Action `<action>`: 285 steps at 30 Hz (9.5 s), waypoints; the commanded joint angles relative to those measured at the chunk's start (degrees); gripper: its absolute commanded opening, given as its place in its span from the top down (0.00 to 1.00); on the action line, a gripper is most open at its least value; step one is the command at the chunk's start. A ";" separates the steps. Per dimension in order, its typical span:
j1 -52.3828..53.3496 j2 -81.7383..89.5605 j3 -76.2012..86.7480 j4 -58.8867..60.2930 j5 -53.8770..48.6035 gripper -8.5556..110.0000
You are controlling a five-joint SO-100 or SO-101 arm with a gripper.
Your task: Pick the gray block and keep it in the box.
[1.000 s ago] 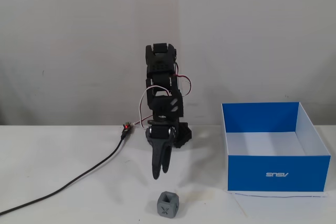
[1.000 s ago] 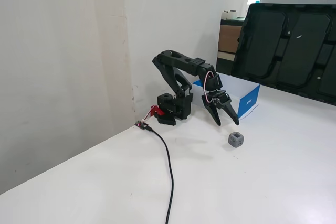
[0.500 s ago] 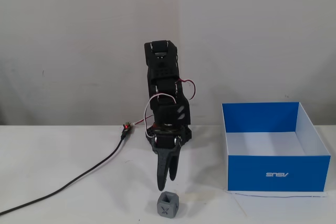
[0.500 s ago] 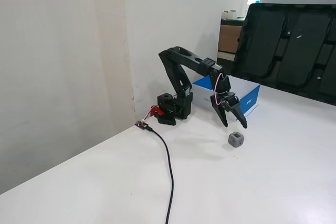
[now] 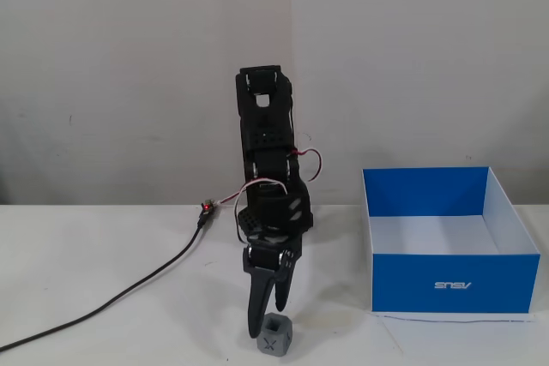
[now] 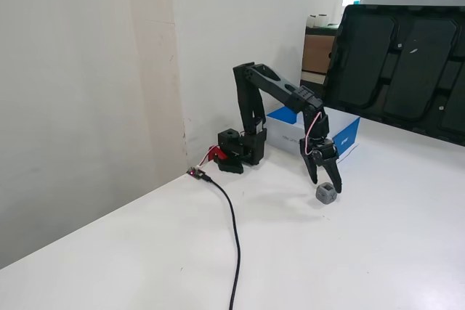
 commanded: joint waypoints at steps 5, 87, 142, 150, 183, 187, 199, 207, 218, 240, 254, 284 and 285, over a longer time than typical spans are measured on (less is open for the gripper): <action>0.18 -4.66 -10.20 5.19 0.35 0.65; -26.02 7.47 -46.14 37.09 -21.09 0.85; -39.55 32.26 -14.15 35.16 -49.04 0.93; -14.94 39.37 -2.64 27.69 -57.57 0.93; 13.18 81.30 37.44 5.27 -38.06 0.93; 12.57 88.68 42.10 7.73 -38.32 0.93; 13.89 100.02 47.81 11.87 -39.73 0.93; 14.77 102.39 50.54 12.92 -40.43 0.93; 16.17 102.39 50.80 12.83 -39.20 0.93; 17.93 102.48 53.53 12.13 -38.58 0.93; 17.23 102.48 53.53 12.13 -38.58 0.93; 17.23 102.48 53.53 12.13 -38.58 0.93; 17.23 102.48 53.53 12.13 -38.58 0.93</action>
